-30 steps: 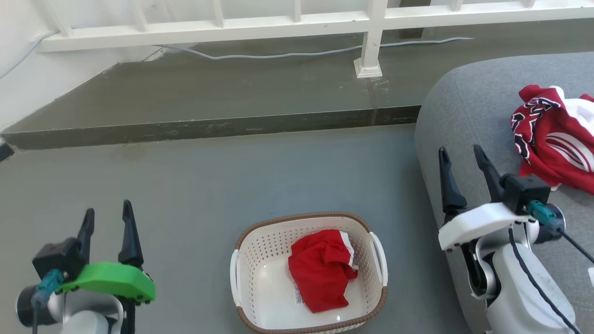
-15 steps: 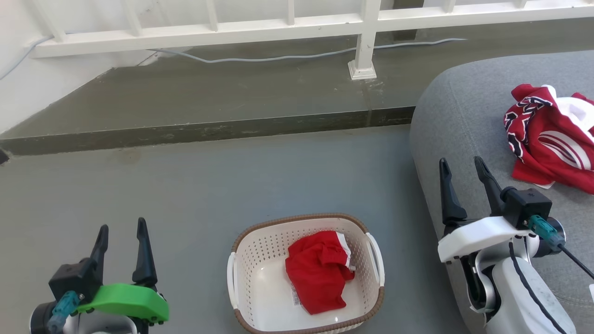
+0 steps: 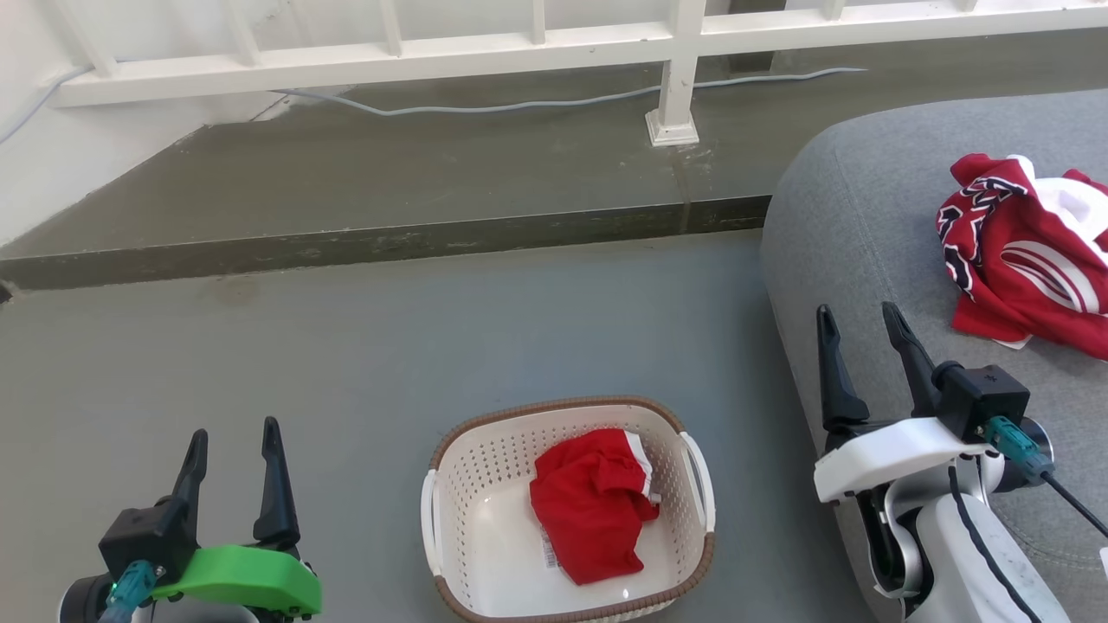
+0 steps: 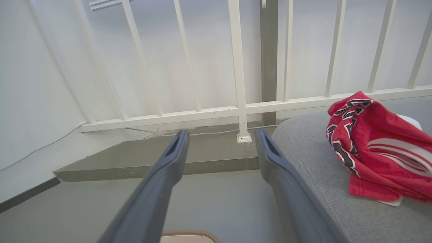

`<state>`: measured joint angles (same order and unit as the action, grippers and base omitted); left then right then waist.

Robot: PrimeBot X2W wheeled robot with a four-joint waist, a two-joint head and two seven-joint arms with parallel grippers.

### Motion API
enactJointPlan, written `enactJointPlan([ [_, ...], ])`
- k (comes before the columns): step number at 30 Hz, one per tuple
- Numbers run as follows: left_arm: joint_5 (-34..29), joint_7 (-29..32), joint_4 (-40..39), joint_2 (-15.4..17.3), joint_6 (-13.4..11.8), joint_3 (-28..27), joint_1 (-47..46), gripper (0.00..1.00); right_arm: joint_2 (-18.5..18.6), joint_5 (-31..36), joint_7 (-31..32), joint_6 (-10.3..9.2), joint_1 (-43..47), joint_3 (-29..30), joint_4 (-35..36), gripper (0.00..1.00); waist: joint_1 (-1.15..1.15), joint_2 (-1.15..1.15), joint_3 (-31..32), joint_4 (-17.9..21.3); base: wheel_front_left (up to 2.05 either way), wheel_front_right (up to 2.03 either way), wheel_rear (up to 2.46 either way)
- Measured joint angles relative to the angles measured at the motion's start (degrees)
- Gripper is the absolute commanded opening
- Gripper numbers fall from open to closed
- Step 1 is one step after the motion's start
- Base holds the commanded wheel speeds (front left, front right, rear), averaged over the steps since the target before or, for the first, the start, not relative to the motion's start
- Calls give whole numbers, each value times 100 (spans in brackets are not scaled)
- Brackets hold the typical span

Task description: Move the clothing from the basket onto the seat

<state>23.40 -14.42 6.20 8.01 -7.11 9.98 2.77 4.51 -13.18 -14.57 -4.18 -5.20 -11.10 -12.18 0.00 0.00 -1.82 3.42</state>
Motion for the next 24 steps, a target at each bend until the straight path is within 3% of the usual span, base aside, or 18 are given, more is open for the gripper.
enactJointPlan([
  [24, -101, 26, -330, -107, 0, -84, 202, 100, -2, -7, 133, -52, 226, -25, 271, 100, 0, 0, -18, 34, 0, 0, 0],
])
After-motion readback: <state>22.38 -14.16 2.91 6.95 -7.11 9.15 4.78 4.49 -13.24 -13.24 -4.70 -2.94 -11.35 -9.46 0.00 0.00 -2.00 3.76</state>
